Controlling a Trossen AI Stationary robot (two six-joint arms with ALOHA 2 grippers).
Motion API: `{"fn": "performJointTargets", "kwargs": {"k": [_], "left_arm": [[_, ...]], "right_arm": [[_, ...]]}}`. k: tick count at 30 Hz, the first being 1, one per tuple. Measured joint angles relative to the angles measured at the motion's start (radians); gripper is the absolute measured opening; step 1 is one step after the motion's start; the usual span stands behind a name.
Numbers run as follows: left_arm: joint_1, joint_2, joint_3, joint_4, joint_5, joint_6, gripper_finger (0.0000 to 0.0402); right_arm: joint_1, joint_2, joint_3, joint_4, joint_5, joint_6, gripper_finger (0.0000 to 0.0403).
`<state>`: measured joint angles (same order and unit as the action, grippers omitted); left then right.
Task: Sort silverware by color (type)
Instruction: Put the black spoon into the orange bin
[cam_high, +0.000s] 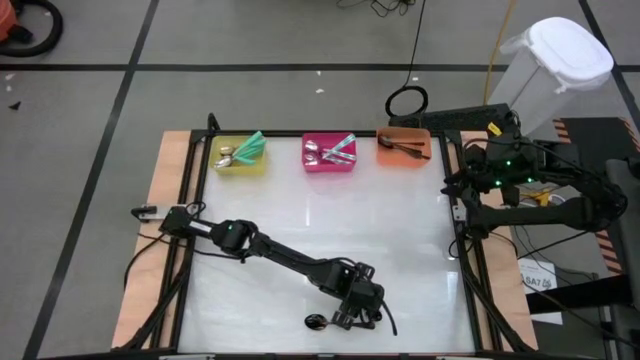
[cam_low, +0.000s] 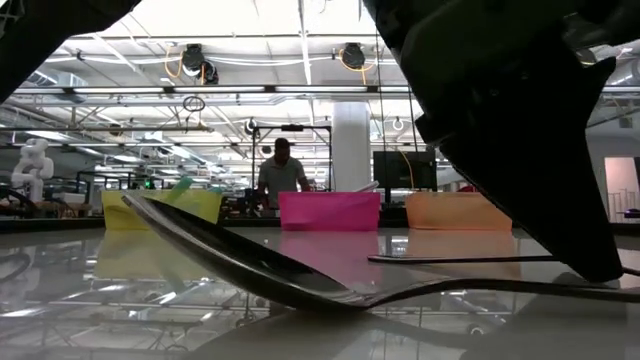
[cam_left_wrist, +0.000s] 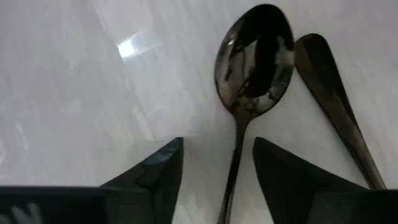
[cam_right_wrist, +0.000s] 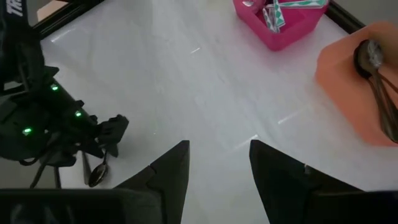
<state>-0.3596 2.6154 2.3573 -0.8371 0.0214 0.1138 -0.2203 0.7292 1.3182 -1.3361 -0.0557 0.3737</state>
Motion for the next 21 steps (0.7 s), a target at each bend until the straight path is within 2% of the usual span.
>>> {"fn": "performJointTargets", "kwargs": {"k": [15,21], "left_arm": [[-0.028,0.001,0.0,0.0,-0.025,0.064,0.0021],[-0.024,0.001,0.0,-0.002,-0.022,0.033,0.0006]], "right_arm": [[0.0,0.0,0.0,0.0,0.007,0.01,0.0164],[0.0,0.0,0.0,0.0,0.007,0.024,0.0164]]}}
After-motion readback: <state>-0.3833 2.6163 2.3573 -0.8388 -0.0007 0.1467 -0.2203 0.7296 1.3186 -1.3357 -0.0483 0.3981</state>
